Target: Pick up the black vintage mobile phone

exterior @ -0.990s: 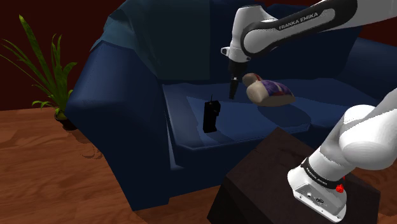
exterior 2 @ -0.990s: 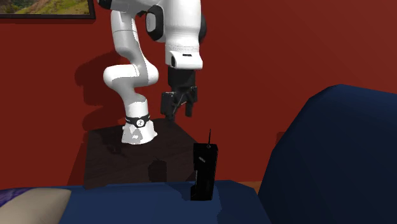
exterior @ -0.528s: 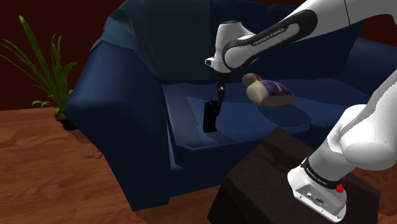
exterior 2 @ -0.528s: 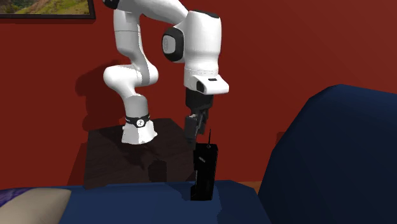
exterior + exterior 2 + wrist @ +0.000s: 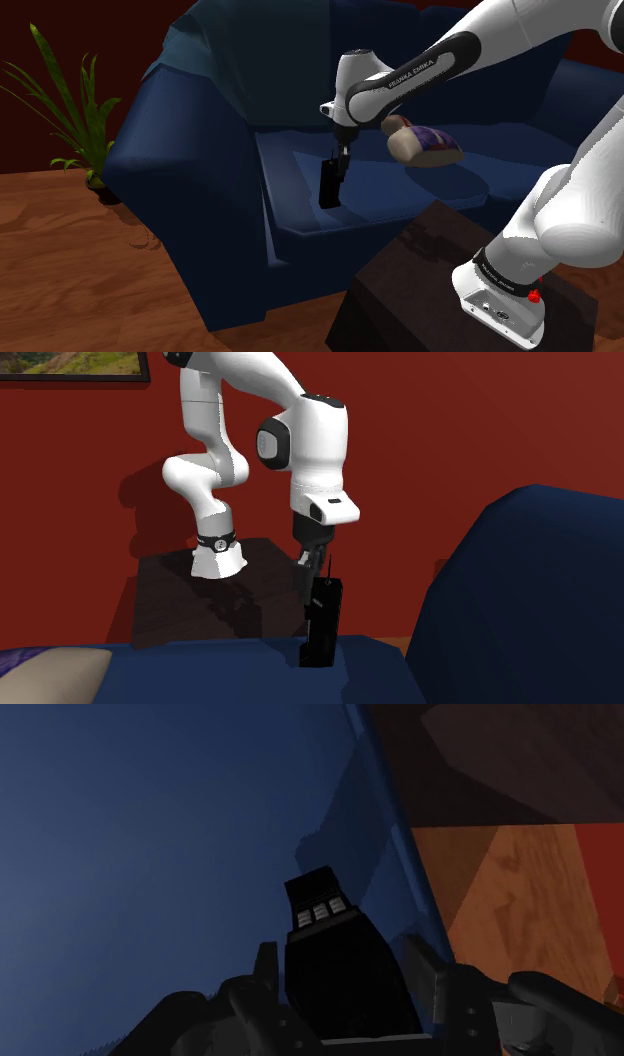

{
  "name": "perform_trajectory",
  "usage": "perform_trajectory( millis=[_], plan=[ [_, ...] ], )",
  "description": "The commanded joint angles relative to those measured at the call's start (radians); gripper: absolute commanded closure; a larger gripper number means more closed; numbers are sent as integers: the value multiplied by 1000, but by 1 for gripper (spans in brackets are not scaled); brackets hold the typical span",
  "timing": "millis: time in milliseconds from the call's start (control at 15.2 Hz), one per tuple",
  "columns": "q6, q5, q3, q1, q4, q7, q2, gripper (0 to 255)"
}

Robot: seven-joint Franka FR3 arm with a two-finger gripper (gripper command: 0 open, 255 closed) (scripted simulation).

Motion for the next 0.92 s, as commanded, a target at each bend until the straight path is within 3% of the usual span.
perform_trajectory(
  millis=[0,528,858],
  plan=[
    [2,0,0,0,0,0,2,255],
    [3,0,0,0,0,0,2,255],
    [-64,1,0,0,22,-1,-42,255]
  ],
)
